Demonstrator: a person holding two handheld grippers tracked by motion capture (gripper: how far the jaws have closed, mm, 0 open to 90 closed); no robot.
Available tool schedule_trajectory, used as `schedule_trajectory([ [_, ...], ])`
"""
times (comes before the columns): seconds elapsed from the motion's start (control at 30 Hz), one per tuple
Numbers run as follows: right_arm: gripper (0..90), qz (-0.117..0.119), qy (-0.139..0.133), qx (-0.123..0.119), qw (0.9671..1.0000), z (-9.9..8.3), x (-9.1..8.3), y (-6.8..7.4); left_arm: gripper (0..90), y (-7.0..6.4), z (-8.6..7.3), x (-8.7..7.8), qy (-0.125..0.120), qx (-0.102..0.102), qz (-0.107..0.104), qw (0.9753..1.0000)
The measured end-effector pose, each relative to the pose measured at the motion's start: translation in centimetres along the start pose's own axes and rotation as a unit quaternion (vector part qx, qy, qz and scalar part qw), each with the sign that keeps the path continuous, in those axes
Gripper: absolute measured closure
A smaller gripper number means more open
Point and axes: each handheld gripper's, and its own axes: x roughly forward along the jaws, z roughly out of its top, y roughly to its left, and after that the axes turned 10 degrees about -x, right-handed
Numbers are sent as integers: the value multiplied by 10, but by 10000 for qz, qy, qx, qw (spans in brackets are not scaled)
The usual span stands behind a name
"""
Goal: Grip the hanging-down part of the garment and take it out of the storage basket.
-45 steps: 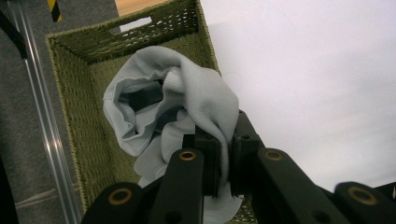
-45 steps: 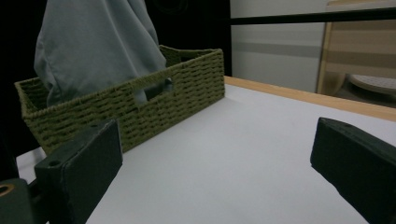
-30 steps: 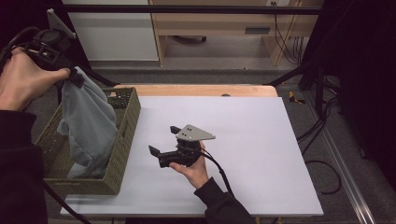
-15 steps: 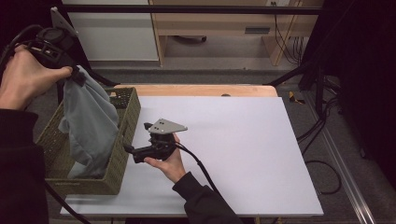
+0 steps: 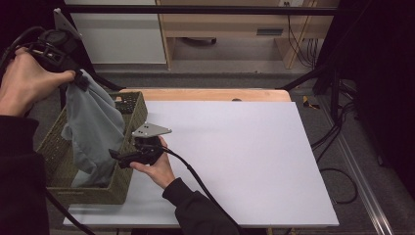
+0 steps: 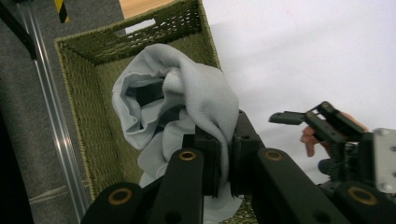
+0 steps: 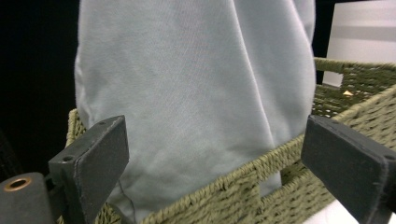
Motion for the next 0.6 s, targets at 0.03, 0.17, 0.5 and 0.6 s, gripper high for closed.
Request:
schedule_trajectory([
  [0.03, 77, 1, 37, 30, 10000, 0, 3, 0, 838, -1, 0, 0, -5, 17, 3, 10000],
  [0.17, 76, 47, 63, -10, 10000, 2, 12, 5, 838, -4, 1, 2, -22, 7, 18, 10000],
  [0.5, 85, 176, 225, -99, 9995, 7, 39, 31, 838, -5, 0, 2, -14, 62, -10, 10000],
  [0.6, 192, 89, 283, -58, 9995, 5, 46, 35, 838, -5, 0, 3, -28, 48, -22, 10000],
])
